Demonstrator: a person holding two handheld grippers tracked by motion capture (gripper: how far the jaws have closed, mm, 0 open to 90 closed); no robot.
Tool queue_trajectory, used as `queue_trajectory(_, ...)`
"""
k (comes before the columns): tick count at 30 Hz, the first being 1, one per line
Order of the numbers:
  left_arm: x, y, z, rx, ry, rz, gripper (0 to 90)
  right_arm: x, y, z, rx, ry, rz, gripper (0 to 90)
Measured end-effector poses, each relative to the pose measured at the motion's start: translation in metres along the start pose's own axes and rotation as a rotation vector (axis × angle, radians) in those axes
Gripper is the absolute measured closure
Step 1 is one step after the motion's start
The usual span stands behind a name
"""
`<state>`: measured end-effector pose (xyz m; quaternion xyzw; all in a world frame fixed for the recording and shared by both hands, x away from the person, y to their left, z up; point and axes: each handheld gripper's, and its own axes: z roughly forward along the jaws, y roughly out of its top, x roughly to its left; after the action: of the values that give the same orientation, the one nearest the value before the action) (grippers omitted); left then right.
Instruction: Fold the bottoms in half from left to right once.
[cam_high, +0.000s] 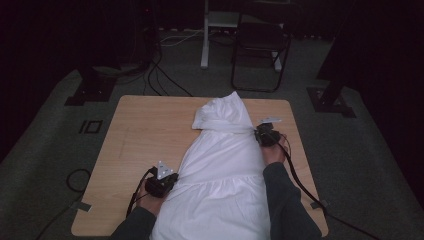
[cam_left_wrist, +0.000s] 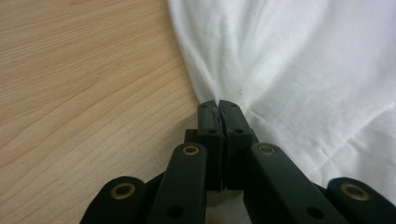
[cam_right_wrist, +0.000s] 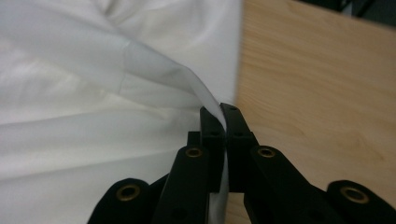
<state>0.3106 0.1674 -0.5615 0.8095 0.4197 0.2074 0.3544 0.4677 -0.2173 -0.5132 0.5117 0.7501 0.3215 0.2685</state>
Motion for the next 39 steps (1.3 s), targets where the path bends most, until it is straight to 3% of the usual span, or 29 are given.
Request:
queue_trajectory(1,0.000,0.000,0.000,0.000,-0.001,0.001,88.5,-0.006,-0.004,0.001,0.002,0.028,0.046,89.0)
queue_trajectory(3,0.000,0.000,0.000,0.000,-0.001,0.001,88.5,-0.009,-0.008,0.004,0.008,0.047,0.066,88.9)
queue_trajectory(6,-0.002,-0.002,-0.003,0.007,-0.006,0.007,88.5,-0.003,-0.027,0.019,0.048,0.098,0.025,88.3)
queue_trajectory(10,-0.004,-0.004,-0.007,0.018,-0.009,0.009,88.6,-0.003,-0.037,0.023,0.043,0.124,0.050,87.5)
queue_trajectory(14,-0.007,-0.010,-0.016,0.033,-0.014,0.014,88.6,0.000,-0.044,0.015,0.048,0.148,0.051,87.1)
queue_trajectory(17,-0.012,-0.019,-0.027,0.046,-0.027,0.001,88.5,0.006,-0.055,0.003,0.046,0.172,0.019,86.7)
queue_trajectory(19,-0.018,-0.023,-0.035,0.071,-0.025,0.029,88.4,0.007,-0.065,-0.007,0.042,0.200,0.010,86.6)
queue_trajectory(21,-0.027,-0.025,-0.041,0.081,0.012,0.069,84.7,0.008,-0.072,-0.012,0.028,0.221,-0.002,86.6)
queue_trajectory(24,-0.025,-0.015,-0.048,0.041,0.026,0.055,75.2,0.008,-0.077,-0.016,0.020,0.228,-0.003,86.6)
queue_trajectory(27,-0.013,0.012,-0.049,-0.039,0.023,0.028,66.4,0.007,-0.075,-0.015,0.033,0.237,0.022,87.5)
queue_trajectory(29,-0.009,0.037,-0.040,-0.083,0.033,0.061,60.1,0.007,-0.074,-0.014,0.036,0.236,0.025,87.9)
queue_trajectory(33,-0.006,0.073,0.005,-0.067,-0.006,0.074,57.0,0.007,-0.072,-0.013,0.037,0.237,0.043,88.4)
queue_trajectory(36,-0.006,0.083,0.040,-0.042,-0.028,0.049,55.7,0.008,-0.072,-0.012,0.035,0.230,0.044,88.4)
queue_trajectory(39,-0.009,0.079,0.064,-0.003,-0.029,0.042,57.7,0.009,-0.073,-0.012,0.031,0.228,0.040,88.4)
